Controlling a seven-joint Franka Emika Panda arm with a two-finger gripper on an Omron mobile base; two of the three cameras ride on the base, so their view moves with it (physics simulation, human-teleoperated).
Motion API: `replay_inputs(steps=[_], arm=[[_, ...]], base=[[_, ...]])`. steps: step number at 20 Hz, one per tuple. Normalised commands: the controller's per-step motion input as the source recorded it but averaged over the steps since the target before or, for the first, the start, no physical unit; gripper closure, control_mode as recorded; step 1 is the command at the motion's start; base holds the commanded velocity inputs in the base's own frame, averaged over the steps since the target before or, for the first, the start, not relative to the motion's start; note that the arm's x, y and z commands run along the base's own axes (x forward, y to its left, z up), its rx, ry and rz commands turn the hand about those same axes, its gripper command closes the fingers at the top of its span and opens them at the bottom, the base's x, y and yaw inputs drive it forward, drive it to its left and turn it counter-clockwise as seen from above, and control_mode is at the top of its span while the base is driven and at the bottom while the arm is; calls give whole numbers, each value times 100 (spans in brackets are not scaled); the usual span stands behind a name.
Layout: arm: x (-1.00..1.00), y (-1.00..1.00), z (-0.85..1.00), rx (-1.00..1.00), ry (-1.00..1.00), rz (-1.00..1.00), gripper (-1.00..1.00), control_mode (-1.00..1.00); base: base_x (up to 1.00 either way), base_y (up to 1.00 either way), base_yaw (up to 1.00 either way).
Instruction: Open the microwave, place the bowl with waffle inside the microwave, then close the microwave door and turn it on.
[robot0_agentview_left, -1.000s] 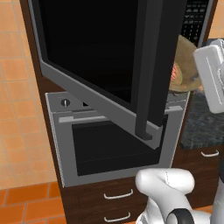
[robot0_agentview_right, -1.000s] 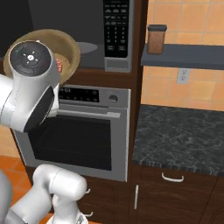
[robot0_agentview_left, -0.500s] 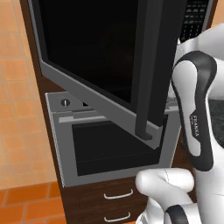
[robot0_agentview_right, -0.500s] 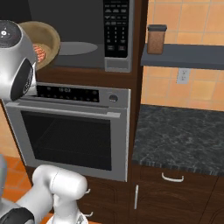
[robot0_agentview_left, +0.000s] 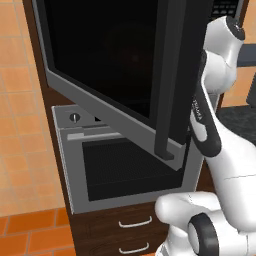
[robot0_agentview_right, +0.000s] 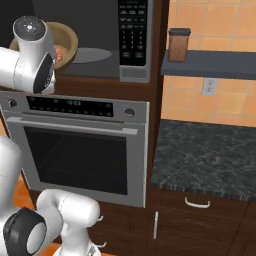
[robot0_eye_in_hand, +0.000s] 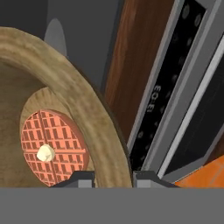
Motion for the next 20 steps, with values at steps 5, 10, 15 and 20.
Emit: replay_inputs(steps=[5,10,15,20], arm=[[68,0,12,0,2,0,100,-100],[73,0,0,0,0,0,100,-100],[83,0,0,0,0,0,100,-100],[94,10,0,0,0,0,100,-100]], base=[[0,0,0],[0,0,0],[0,0,0],[0,0,0]])
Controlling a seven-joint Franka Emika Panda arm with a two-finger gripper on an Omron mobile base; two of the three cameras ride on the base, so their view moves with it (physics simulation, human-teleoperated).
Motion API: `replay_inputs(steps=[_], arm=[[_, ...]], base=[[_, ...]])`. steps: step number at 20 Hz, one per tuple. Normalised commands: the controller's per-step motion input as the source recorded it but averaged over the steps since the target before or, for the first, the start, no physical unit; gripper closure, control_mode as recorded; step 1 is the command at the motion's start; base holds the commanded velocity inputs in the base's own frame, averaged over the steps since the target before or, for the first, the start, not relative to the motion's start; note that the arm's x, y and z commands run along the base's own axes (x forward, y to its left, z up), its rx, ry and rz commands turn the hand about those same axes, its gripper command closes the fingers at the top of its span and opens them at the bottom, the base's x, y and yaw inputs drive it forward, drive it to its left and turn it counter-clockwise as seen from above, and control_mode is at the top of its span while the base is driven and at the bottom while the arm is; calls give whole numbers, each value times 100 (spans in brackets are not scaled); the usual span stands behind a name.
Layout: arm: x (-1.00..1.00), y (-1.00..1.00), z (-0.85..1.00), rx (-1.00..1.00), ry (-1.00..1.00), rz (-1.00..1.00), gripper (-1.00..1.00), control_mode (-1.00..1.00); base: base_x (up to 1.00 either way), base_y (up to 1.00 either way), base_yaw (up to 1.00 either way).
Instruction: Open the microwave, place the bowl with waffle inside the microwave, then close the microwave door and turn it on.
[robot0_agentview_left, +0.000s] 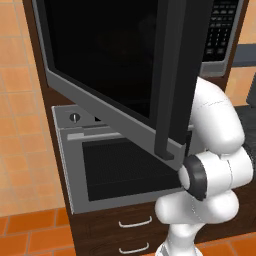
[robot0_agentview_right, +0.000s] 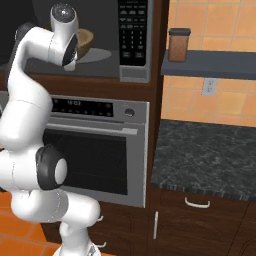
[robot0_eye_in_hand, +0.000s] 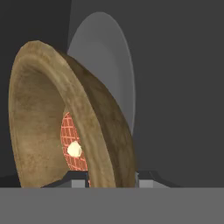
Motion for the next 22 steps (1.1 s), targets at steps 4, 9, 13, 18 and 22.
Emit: replay_inputs(steps=[4,9,13,18,22], arm=[[76,11,-1,0,0,0,100,-100],[14,0,-1,0,0,0,-100,-100],[-82,-20,-13,0,-22,0,-100,-100],[-100,-42,-45,1,-38,0,-100,-100],[-100,-82,-36,0,-34,1,-100,-100]], base=[[0,0,0],[0,0,0],[0,0,0],[0,0,0],[0,0,0]])
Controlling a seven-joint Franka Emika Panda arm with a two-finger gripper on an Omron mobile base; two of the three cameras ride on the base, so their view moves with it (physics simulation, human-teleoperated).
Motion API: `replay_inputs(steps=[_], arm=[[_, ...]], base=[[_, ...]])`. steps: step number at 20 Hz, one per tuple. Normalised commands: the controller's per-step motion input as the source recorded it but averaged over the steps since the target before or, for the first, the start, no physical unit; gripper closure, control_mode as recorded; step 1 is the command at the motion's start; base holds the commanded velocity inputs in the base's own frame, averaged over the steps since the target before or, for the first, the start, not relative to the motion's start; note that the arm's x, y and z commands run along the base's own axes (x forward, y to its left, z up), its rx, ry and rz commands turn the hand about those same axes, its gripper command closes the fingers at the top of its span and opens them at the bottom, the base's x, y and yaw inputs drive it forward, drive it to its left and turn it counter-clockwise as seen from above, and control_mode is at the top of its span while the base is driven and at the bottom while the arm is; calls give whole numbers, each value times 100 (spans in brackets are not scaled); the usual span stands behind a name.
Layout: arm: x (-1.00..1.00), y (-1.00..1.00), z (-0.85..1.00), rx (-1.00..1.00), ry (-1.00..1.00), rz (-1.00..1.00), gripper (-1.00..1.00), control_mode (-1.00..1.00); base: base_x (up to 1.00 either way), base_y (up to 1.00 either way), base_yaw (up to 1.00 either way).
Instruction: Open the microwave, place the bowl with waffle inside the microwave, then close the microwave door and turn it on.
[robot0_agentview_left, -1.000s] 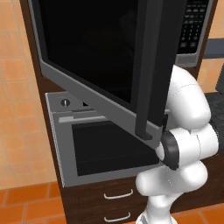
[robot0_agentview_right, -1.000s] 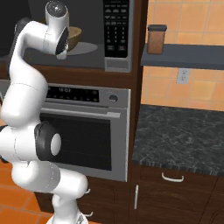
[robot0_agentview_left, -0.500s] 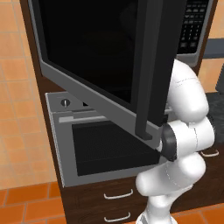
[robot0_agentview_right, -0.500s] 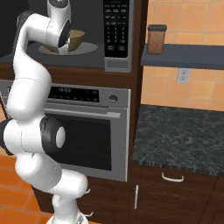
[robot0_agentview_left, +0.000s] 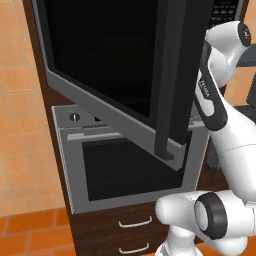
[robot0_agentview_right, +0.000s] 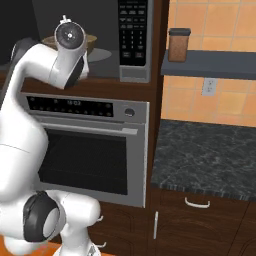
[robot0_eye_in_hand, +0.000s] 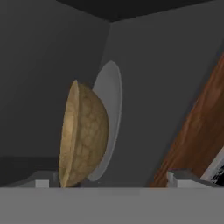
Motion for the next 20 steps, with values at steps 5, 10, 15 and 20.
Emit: replay_inputs(steps=[5,10,15,20], arm=[[-100,-56,1,-6,-23,2,-100,-100],[-100,-33,10,-23,-5,10,-100,-100],[-100,-7,6,-39,0,17,-100,-100],[-100,-12,-45,-32,0,18,-100,-100]], base=[[0,0,0],[0,0,0],[0,0,0],[0,0,0]])
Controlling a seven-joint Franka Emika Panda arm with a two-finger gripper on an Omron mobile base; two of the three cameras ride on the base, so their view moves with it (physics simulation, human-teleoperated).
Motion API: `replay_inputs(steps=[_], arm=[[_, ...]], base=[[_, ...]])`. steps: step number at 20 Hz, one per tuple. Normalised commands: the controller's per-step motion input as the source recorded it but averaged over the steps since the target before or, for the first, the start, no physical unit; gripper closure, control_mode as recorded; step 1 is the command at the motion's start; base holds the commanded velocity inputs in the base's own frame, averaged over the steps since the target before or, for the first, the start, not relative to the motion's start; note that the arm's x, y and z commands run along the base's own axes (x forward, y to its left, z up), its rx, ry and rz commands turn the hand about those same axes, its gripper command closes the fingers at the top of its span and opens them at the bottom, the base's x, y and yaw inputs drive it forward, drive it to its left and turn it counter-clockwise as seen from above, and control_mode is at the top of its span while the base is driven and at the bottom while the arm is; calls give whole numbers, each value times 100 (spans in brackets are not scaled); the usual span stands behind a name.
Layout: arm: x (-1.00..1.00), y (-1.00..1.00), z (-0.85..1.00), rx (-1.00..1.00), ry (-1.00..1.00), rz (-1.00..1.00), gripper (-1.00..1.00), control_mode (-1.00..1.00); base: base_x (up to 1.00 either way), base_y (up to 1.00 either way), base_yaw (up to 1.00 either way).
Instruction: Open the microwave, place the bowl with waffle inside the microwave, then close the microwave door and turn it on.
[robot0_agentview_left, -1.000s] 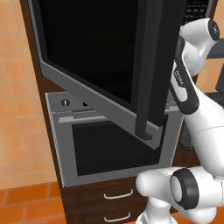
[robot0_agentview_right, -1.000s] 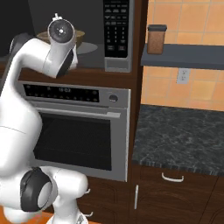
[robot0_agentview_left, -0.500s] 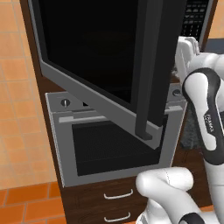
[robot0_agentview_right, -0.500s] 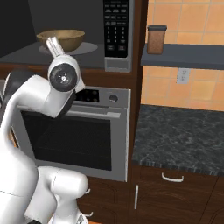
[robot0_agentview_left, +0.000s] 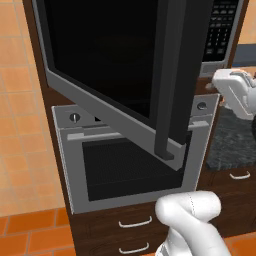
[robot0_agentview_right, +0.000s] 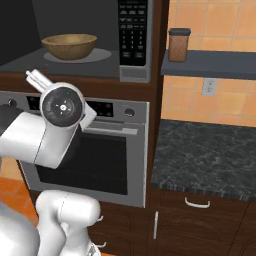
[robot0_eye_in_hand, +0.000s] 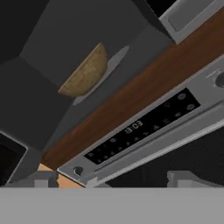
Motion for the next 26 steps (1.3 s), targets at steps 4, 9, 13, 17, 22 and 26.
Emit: replay_inputs(steps=[4,9,13,17,22,26], arm=[[-100,-3,-80,-24,-5,12,-100,-100],[-100,66,-12,-31,-18,3,-100,-100],[-100,100,0,-42,-31,1,-100,-100],[-100,100,0,-47,-37,0,-100,-100],[-75,100,-1,-31,-38,-2,-100,-100],[-1,100,0,-5,-28,-24,-100,-100]], base=[[0,0,0],[0,0,0],[0,0,0],[0,0,0],[0,0,0],[0,0,0]])
